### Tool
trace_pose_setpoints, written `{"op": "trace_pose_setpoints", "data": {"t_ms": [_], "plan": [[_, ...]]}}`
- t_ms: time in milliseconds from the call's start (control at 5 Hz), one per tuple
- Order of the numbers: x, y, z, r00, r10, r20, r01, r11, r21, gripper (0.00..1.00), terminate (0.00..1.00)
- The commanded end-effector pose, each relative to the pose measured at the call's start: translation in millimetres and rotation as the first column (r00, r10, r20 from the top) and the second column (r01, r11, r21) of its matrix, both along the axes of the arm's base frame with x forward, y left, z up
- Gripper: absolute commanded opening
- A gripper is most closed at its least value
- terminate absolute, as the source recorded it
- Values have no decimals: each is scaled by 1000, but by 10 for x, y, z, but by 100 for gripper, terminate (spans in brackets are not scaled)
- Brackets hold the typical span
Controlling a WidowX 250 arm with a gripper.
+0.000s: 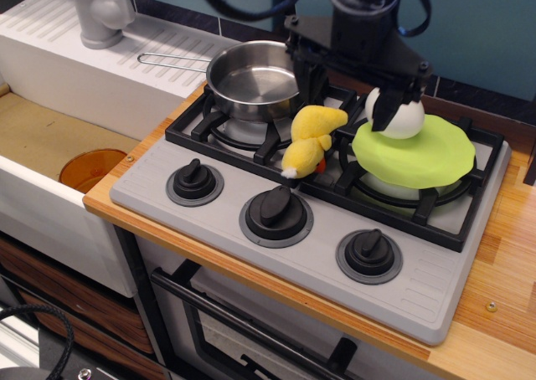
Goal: Put egg on plate and stuffedduck in pot or pan on stove
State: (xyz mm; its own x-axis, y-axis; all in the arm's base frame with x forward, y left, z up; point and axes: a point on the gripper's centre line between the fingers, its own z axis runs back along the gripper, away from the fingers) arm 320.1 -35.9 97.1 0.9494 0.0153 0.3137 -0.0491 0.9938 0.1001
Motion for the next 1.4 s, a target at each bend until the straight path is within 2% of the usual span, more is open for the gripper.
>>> {"op": "trace_pose_setpoints", "data": {"t_ms": [0,200,800,1000,1200], "plan": [[44,122,-40,994,-16,108,17,1000,-11,100,0],[60,189,-182,990,-26,140,27,1000,-4,100,0],[27,198,-506,985,-9,173,12,1000,-20,100,0],[11,170,-512,988,10,157,-7,1000,-16,0,0],[-9,167,-294,993,13,114,-13,1000,2,0,0]]}}
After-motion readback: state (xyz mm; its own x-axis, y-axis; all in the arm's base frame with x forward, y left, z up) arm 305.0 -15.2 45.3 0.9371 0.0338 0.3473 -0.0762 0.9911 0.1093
